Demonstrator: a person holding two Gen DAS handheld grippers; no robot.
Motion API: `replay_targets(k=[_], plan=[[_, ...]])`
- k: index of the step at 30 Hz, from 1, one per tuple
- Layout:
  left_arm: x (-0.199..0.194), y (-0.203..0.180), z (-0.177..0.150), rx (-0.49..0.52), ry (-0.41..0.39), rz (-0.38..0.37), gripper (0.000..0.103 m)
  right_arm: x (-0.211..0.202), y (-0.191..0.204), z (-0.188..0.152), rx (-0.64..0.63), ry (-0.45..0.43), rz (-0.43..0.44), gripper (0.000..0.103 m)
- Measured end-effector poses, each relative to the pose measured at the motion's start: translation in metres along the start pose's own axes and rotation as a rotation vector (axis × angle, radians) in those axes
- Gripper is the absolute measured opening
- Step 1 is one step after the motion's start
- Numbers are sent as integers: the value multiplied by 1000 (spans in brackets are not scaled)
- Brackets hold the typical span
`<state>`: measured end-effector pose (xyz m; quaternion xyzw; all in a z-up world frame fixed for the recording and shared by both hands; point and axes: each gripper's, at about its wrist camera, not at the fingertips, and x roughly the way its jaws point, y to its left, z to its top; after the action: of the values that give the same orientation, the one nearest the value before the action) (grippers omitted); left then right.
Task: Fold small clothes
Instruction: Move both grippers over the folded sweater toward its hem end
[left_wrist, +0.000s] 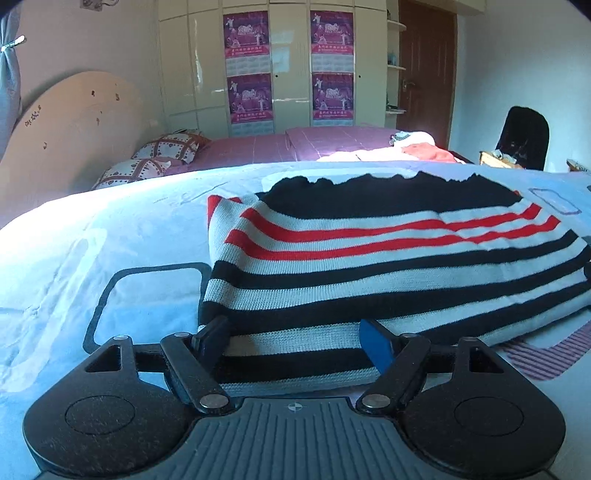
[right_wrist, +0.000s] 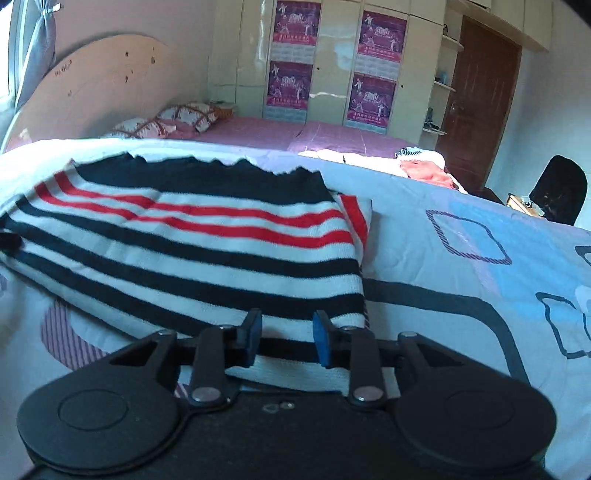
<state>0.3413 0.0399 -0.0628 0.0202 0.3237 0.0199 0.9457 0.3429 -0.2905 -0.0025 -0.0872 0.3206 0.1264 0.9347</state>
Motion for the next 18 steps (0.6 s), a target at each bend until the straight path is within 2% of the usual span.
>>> replay_targets(k=[2,5,9,18], plan=[[-3,-6,1,0,-5,2,77,-8,10,3,-3,-37,43,29],[5,-4,-5,-6,33,23,77,-5,24,0,-39,-10,86,28],[8,1,-9,-14,37,10,77,8,25,-9,-48,50,50,28],[11,3,-10,-14,33,-8,76,8,-5,-17,24,67,-2,28]])
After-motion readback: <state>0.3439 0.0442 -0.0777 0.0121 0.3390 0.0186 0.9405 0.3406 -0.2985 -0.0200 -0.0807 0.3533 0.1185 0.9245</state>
